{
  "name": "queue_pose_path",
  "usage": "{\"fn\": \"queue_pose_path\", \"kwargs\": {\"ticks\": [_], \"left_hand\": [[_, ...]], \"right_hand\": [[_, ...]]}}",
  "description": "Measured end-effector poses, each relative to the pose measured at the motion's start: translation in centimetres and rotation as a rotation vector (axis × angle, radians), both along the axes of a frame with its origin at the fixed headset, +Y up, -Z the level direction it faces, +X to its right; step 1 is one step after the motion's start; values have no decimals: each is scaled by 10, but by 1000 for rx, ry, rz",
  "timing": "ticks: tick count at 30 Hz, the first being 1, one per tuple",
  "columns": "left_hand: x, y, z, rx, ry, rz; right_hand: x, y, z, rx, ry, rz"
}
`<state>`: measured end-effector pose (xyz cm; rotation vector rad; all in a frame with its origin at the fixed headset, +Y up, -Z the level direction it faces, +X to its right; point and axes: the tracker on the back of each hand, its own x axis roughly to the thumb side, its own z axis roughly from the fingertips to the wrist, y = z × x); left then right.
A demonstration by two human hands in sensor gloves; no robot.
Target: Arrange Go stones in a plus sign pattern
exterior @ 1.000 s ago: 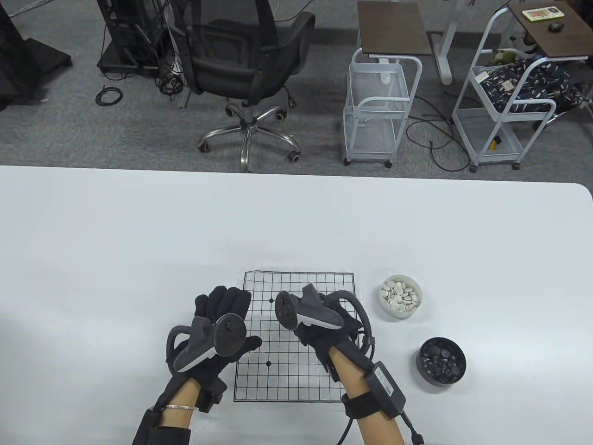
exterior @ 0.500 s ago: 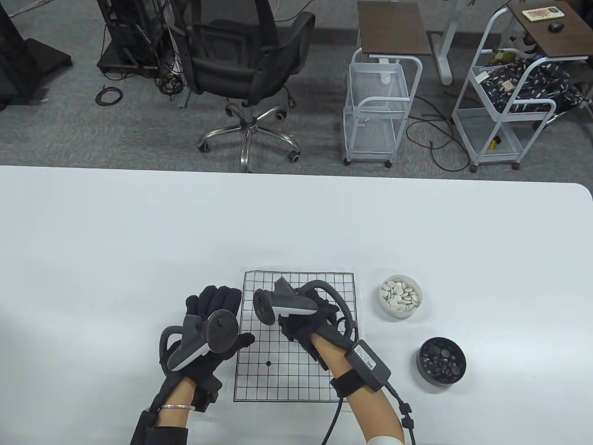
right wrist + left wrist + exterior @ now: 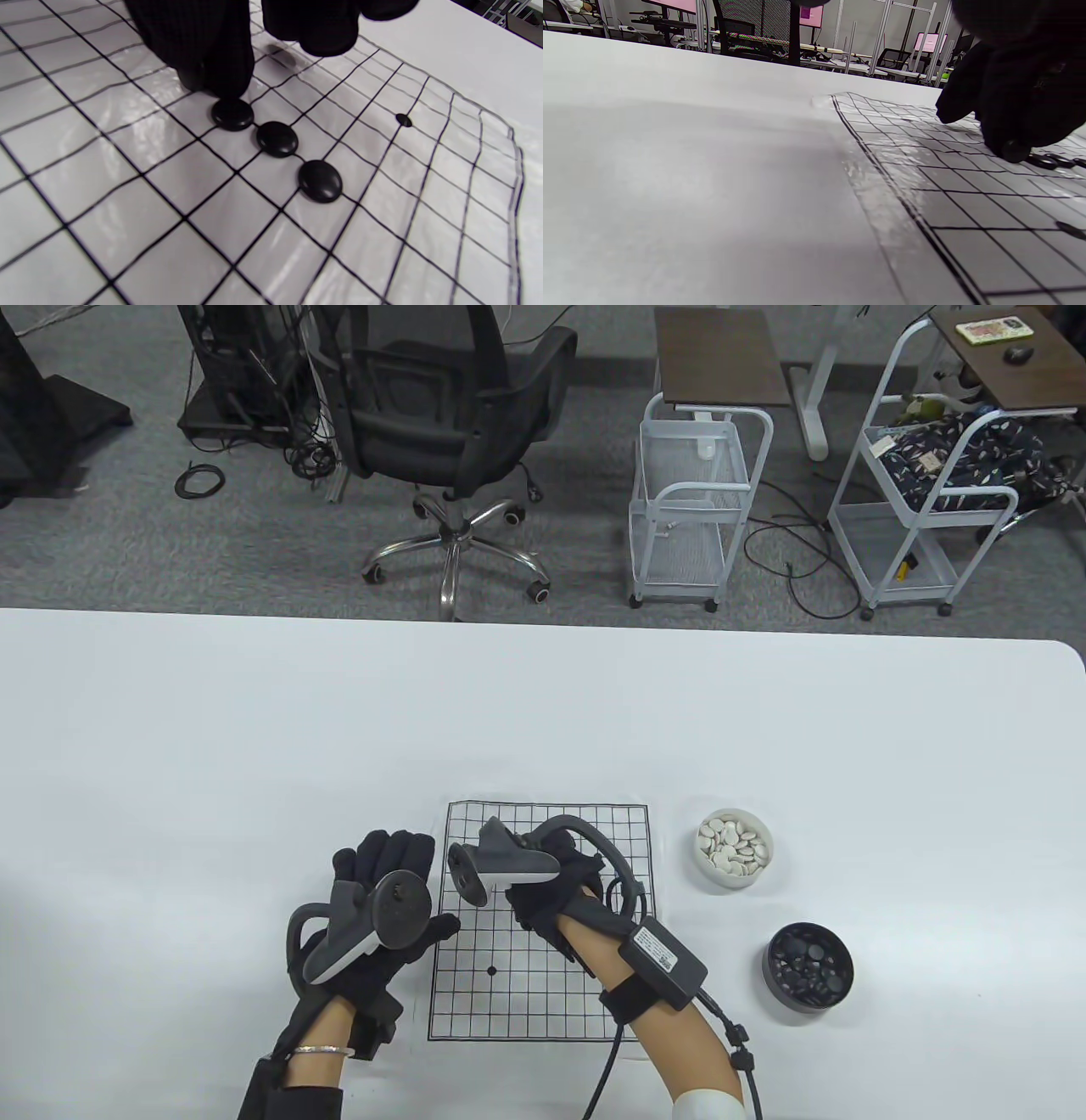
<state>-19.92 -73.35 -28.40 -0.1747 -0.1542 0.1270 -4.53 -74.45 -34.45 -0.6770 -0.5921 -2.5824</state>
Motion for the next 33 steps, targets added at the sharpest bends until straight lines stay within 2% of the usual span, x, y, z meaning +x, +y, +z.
{"fn": "queue_pose_path", "kwargs": {"ticks": [13,21,29,33], "left_hand": [[1,0,0,3,-8,-3],[3,-1,0,3,-21,-3],[9,-1,0,8,-51,-3],[14,-2,0,8,-70,-15]], "right_hand": [[3,4,3,54,-10,-5],[13,15,7,72,-41,-35],[50,47,24,135,-131,-91],[91,62,38,167,-233,-114]]}}
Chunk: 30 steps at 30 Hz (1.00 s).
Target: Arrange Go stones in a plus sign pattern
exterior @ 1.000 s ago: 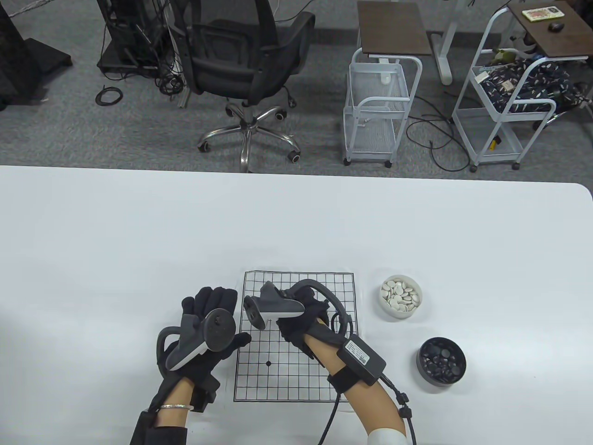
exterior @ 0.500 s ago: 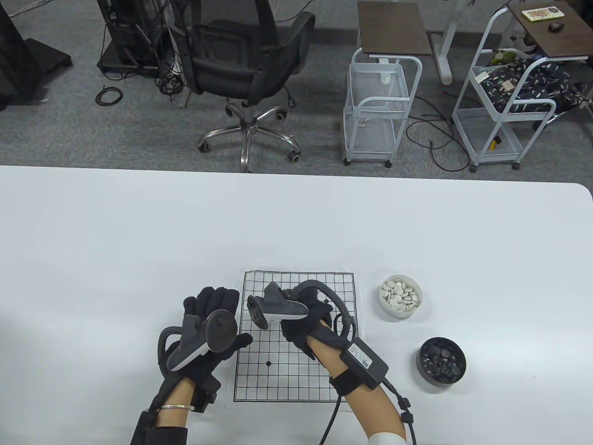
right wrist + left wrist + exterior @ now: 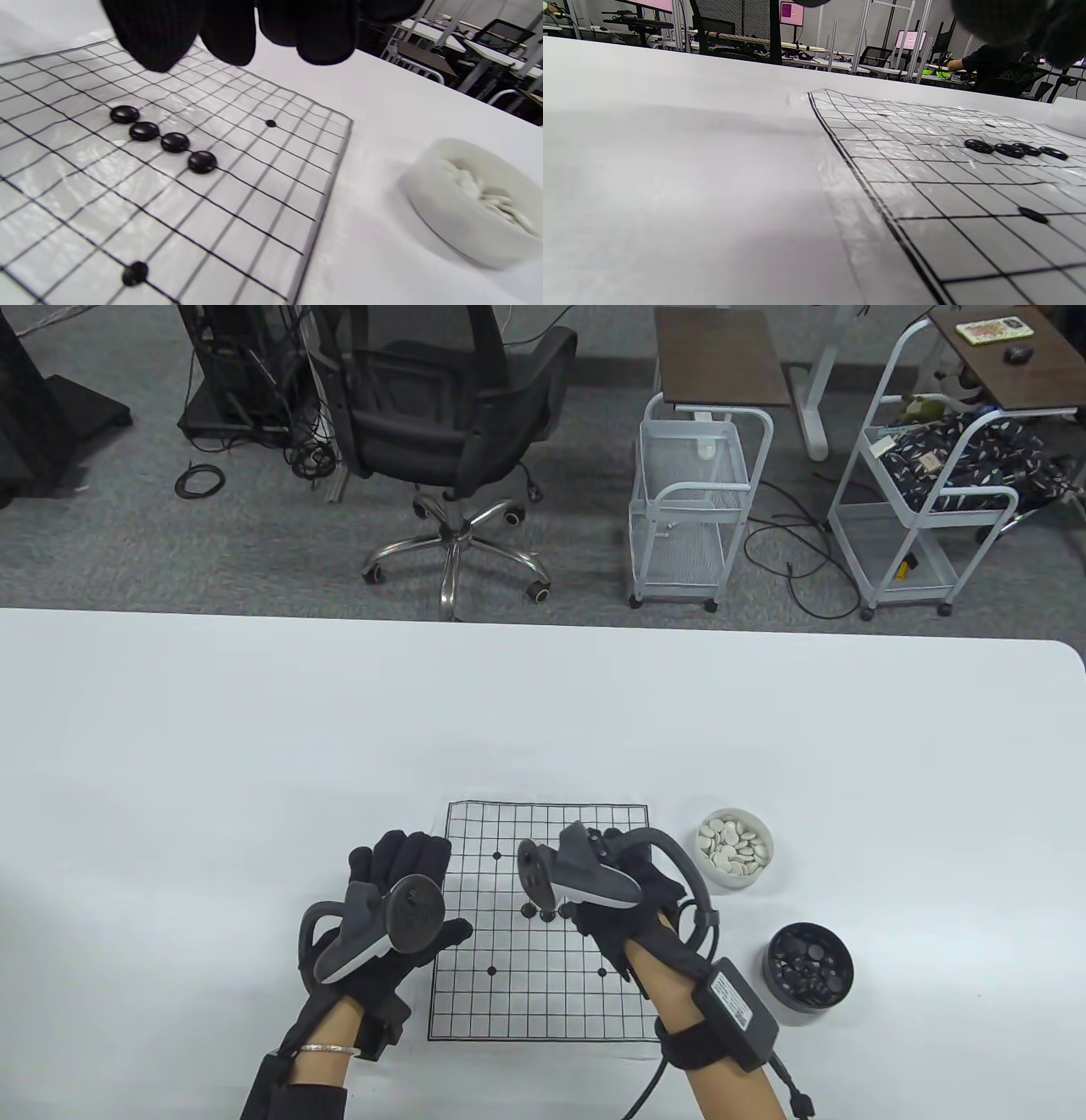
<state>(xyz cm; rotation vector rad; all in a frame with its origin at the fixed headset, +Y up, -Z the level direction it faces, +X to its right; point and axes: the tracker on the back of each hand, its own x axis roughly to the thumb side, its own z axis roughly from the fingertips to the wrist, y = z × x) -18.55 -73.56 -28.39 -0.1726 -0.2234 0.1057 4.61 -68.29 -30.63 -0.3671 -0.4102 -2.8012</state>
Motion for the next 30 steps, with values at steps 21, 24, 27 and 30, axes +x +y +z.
{"fn": "queue_pose_path", "kwargs": {"ticks": [21,24,27,30], "left_hand": [[9,-4,-5,-32,-31,7],[9,-5,-5,-31,-29,7],[9,-5,-5,-30,-29,6],[9,-5,-5,-24,-32,4]], "right_hand": [[187,-46,52,-110,-570,65],[181,-51,50,-98,-548,110],[172,-57,48,-24,-500,194],[163,-63,47,31,-453,262]]}}
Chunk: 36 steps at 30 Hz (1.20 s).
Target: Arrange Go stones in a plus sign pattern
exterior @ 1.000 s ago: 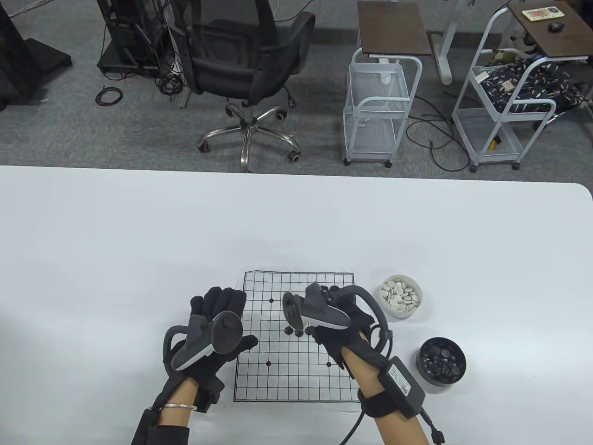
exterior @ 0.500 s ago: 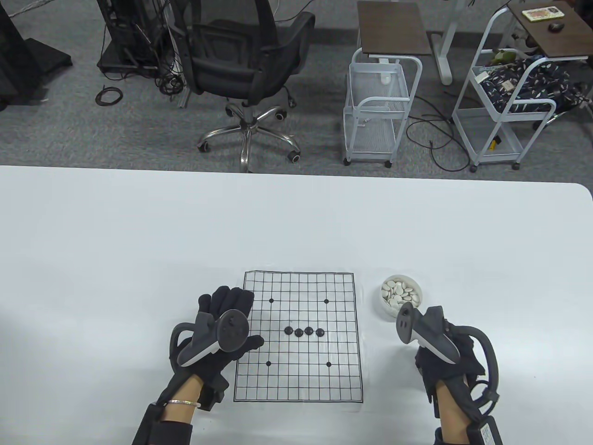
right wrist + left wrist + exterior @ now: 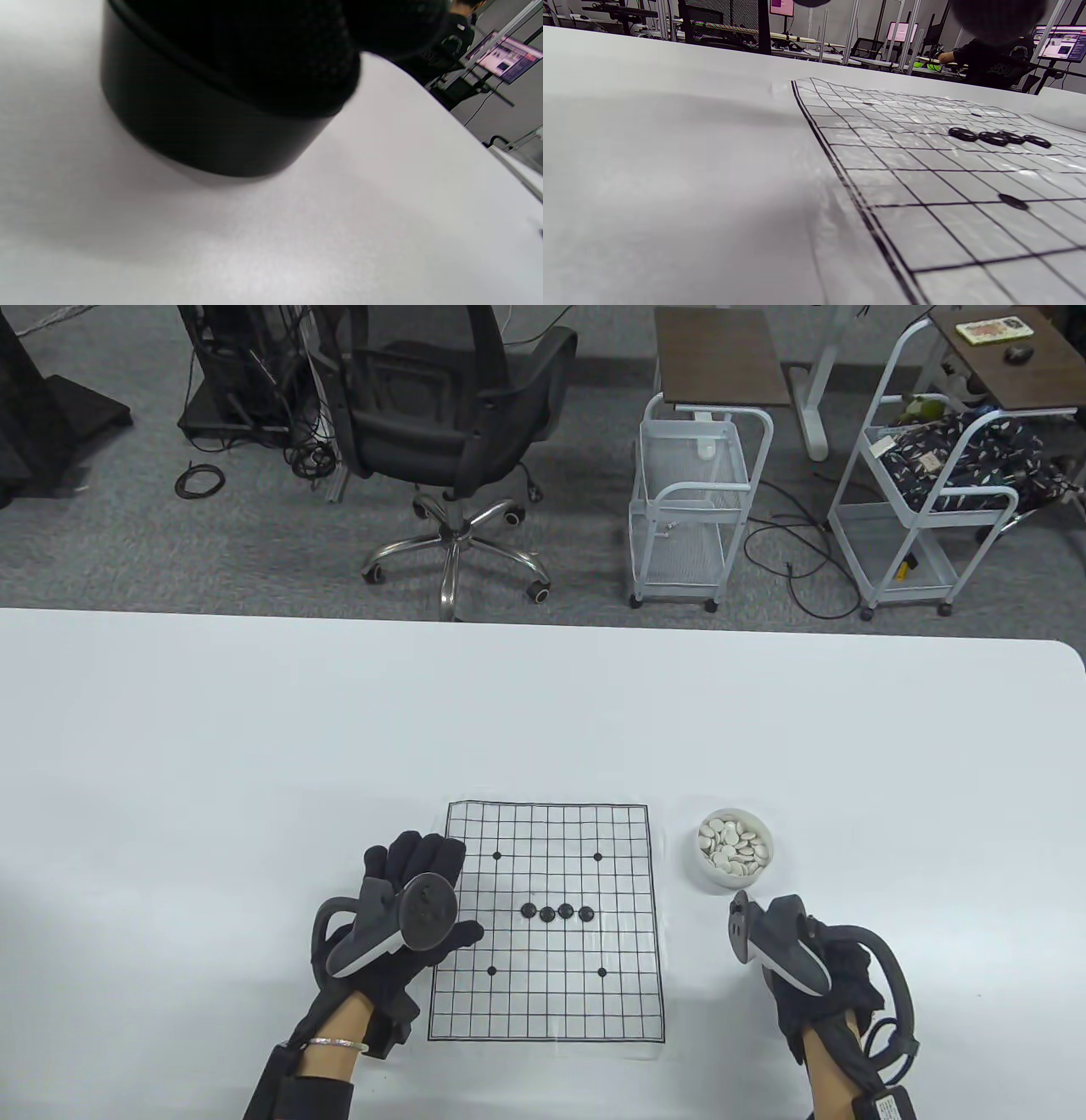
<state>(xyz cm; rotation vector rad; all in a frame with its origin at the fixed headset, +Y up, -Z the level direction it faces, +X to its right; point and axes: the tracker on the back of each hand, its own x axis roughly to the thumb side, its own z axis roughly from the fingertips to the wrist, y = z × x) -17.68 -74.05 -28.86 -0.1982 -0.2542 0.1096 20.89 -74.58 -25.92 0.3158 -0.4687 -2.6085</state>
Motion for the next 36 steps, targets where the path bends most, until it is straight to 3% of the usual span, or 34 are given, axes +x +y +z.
{"fn": "queue_pose_path", "kwargs": {"ticks": [14,24,30,36], "left_hand": [[0,0,0,6,-3,4],[0,1,0,16,0,8],[0,3,1,35,-2,7],[-4,5,1,43,12,14]], "right_hand": [[23,4,8,127,-15,-177],[20,37,18,267,14,-271],[-18,70,13,360,219,-412],[-86,78,-14,300,410,-492]]}}
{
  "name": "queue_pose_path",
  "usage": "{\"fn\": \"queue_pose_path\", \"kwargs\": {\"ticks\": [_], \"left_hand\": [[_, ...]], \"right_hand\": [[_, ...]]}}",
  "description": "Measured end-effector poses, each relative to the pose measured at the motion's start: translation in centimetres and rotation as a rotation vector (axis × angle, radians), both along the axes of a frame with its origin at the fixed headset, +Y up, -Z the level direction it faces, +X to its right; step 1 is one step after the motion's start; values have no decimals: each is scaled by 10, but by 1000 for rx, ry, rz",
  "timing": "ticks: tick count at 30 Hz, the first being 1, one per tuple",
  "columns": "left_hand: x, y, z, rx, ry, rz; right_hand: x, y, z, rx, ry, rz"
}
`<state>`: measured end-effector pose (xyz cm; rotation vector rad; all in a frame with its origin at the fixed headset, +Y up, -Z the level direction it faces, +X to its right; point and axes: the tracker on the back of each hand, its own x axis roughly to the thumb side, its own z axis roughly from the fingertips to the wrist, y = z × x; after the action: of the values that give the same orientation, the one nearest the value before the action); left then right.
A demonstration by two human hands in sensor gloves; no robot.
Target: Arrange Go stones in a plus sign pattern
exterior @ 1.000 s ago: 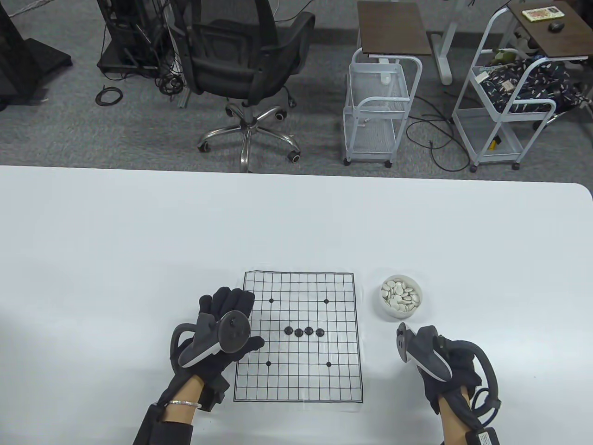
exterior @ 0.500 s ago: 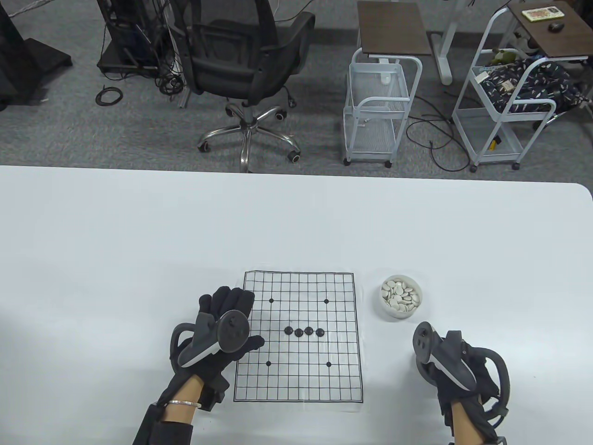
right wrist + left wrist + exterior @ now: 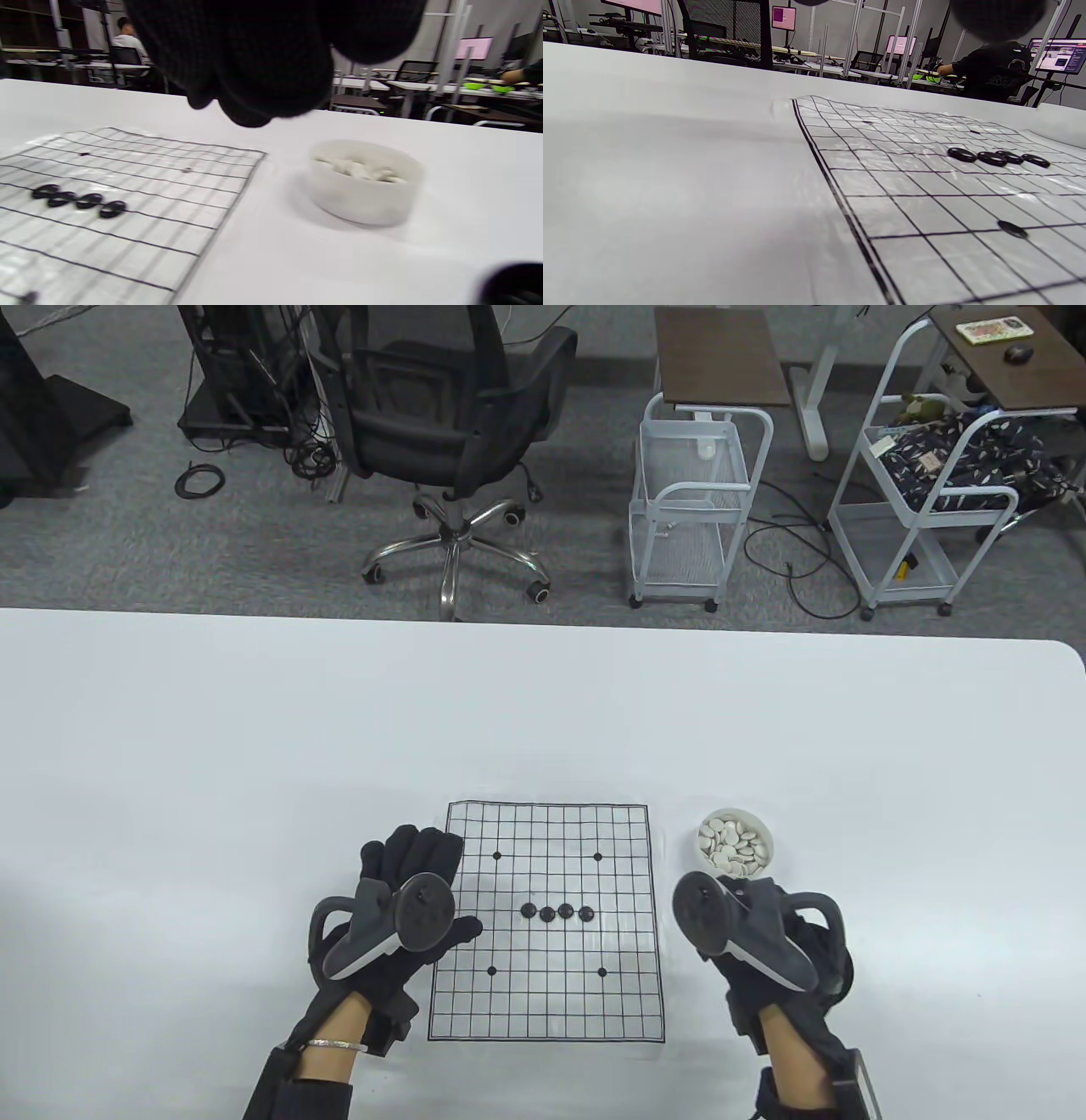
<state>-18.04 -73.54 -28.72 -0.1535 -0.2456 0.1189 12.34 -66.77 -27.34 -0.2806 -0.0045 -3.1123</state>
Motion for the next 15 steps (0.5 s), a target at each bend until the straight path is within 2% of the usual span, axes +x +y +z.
{"fn": "queue_pose_path", "kwargs": {"ticks": [4,9,15], "left_hand": [[-3,2,1,10,10,-2],[-9,3,1,14,34,-3],[-16,5,2,34,65,-33]], "right_hand": [[-47,-6,-19,-43,132,-29],[-105,-25,-38,-109,253,-2],[-144,-42,-48,-159,345,62]]}}
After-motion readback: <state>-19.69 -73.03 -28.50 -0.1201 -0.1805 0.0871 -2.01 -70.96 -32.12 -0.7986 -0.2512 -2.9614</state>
